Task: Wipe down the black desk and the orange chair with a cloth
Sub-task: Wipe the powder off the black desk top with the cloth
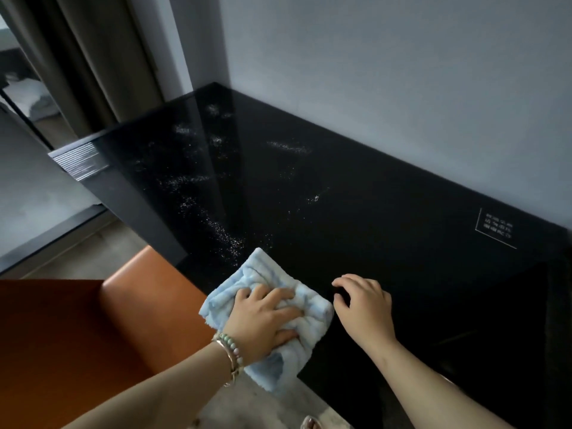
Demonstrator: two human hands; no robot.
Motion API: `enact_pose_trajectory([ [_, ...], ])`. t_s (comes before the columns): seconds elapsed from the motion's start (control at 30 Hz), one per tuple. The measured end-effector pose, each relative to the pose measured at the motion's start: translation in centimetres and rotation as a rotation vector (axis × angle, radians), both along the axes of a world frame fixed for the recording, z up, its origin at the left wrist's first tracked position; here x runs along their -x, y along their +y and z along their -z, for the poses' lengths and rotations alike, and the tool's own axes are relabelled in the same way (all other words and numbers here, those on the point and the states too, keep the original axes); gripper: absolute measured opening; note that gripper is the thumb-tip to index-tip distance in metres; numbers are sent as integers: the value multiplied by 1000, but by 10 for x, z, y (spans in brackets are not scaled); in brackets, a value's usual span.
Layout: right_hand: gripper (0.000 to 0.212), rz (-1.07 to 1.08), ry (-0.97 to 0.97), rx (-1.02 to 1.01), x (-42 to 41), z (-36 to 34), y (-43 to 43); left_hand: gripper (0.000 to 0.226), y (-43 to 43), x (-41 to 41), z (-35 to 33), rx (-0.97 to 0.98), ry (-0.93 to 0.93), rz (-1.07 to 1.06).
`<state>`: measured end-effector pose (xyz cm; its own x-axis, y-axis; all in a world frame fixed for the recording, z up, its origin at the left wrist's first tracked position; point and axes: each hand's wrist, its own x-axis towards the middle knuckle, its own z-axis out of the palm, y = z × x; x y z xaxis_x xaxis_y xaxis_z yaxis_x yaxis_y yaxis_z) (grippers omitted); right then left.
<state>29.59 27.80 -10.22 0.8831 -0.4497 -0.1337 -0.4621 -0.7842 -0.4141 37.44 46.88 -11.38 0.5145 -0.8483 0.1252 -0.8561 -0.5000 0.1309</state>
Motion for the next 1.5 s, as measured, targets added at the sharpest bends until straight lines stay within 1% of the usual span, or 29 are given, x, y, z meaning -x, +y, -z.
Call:
enact_pose_trajectory([
  [0.03,30,-7,8,-9,0,1,-3,24,1,-6,0,-31,-24,-12],
  [0.07,31,-9,19,-21,1,2,-6,27,1,-15,-2,-64,-14,-75],
  [0.1,31,-6,28,-31,2,3,-8,31,1,-23,-6,-89,30,-181],
  [0.17,30,4,27,-37,3,6,-17,34,-7,-33,-8,-59,144,-481],
  [0.2,30,7,22,-30,2,7,-22,35,-15,-32,-8,-41,175,-596],
  [0.23,30,7,16,-20,0,8,-27,39,-27,-24,-7,-44,198,-653],
  [0.27,29,4,16,-11,-2,9,-31,50,-38,-13,-3,-57,210,-640],
  [0.33,29,-9,20,-2,-8,10,-37,75,-55,17,9,-116,227,-460],
  [0.37,30,-21,25,3,-10,11,-39,83,-57,27,15,-166,210,-388],
  [0.4,30,-37,32,11,-12,11,-40,86,-54,27,19,-197,178,-366],
  [0.47,32,-74,42,42,-13,14,-41,85,-41,6,19,-186,129,-453],
  [0.5,34,-91,44,60,-12,15,-42,84,-33,-6,17,-165,139,-535],
  [0.57,35,-120,42,89,-10,17,-42,81,-19,-26,10,-128,224,-723],
  [0.63,37,-133,44,103,-8,20,-43,72,-16,-30,8,-109,268,-821],
  [0.7,37,-140,50,117,-6,21,-43,61,-26,-15,7,-99,267,-890],
  [0.77,37,-136,55,126,-7,22,-42,58,-36,9,11,-129,197,-854],
  [0.83,38,-135,60,121,-11,21,-38,57,-36,27,14,-159,98,-682],
  [0.9,38,-145,63,115,-15,19,-33,51,-25,21,11,-193,40,-504],
  [0.93,38,-151,64,113,-16,19,-31,48,-17,10,10,-205,14,-473],
  [0.97,38,-157,67,109,-18,18,-31,45,-8,-3,8,-207,-2,-506],
  [1.07,39,-170,77,105,-17,18,-33,38,17,-44,0,-157,55,-780],
  [1.13,40,-176,85,113,-15,19,-36,35,27,-68,-4,-146,113,-857],
  [1.2,41,-160,103,122,-15,19,-39,42,21,-86,-8,-174,199,-946],
  [1.27,42,-125,119,138,-19,19,-43,40,0,-88,-8,-153,172,-989],
  [1.3,43,-109,125,146,-23,20,-45,39,-14,-81,-6,-136,145,-963],
  [1.33,43,-95,130,152,-27,20,-45,40,-28,-72,-2,-130,137,-887],
  [1.43,44,-54,151,158,-44,21,-44,54,-53,-43,14,-206,109,-441],
  [1.47,44,-42,155,159,-50,21,-43,56,-51,-44,16,-227,81,-340],
  [1.5,44,-31,156,162,-56,21,-42,55,-45,-54,15,-232,50,-298],
])
